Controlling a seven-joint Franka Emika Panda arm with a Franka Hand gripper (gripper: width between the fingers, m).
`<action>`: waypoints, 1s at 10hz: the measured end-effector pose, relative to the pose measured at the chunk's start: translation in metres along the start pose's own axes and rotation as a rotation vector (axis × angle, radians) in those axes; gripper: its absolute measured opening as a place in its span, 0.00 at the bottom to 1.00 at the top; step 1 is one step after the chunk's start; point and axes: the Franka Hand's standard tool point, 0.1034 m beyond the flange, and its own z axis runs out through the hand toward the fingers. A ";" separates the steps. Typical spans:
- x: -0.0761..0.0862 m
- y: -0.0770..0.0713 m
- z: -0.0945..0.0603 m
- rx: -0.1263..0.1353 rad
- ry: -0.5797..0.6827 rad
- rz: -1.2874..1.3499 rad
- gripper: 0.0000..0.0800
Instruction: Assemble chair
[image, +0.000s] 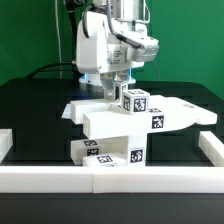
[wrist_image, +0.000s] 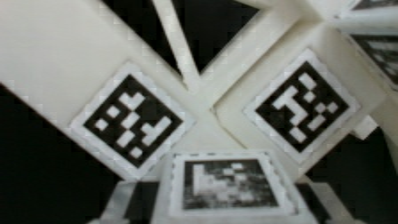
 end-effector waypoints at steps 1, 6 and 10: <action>0.000 0.000 0.000 0.000 0.000 0.016 0.35; -0.003 0.000 0.000 -0.004 -0.001 -0.160 0.79; -0.010 0.003 -0.001 -0.004 0.012 -0.529 0.81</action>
Offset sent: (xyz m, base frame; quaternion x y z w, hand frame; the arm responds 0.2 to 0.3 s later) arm 0.0000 0.0000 0.0000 0.0000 0.0000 -0.0650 0.9979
